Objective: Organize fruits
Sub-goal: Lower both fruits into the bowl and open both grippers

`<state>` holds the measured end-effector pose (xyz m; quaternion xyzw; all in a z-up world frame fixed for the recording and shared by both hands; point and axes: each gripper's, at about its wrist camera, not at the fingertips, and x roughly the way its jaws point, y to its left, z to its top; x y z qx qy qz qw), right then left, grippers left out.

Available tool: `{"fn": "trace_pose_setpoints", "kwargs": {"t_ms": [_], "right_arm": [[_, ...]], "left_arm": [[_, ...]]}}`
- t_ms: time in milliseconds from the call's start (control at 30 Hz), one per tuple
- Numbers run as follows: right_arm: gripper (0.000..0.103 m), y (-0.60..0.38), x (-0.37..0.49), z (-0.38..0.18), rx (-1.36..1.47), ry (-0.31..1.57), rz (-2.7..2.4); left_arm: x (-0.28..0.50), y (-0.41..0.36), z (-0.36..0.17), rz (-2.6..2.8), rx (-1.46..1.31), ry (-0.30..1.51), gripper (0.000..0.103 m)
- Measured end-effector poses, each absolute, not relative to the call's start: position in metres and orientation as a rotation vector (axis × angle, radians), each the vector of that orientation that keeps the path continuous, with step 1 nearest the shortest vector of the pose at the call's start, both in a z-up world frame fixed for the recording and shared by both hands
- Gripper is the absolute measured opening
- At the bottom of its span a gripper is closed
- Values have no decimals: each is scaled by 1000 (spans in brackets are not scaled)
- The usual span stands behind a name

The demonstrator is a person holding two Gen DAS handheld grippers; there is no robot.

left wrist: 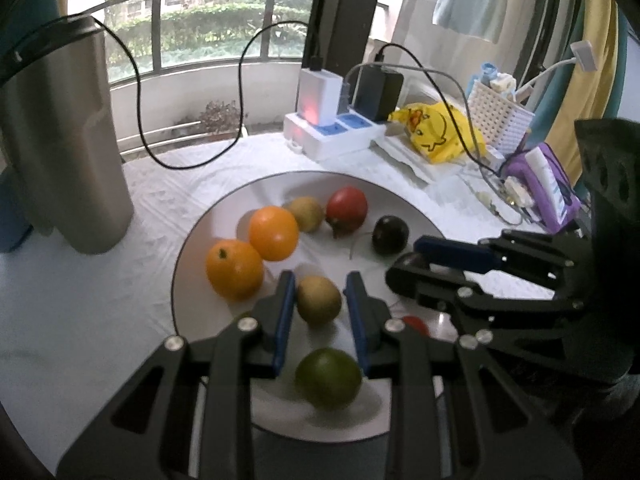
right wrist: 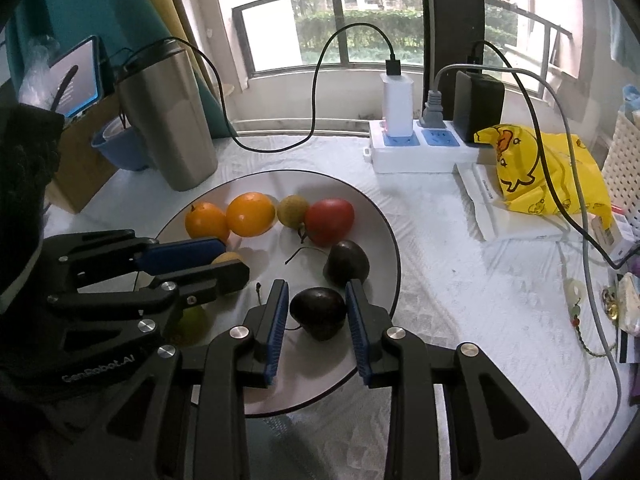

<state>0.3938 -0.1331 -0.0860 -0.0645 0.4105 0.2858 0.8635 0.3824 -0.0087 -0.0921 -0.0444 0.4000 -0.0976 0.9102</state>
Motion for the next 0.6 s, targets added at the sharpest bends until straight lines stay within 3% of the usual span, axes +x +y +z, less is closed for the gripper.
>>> {"fn": "trace_pose_setpoints", "kwargs": {"t_ms": [233, 600], "right_arm": [[57, -137, 388, -75, -122, 845, 586], [57, -139, 356, -46, -144, 788, 566]], "left_arm": [[367, -6, -76, -184, -88, 792, 29], [327, 5, -60, -127, -100, 760, 31]]}}
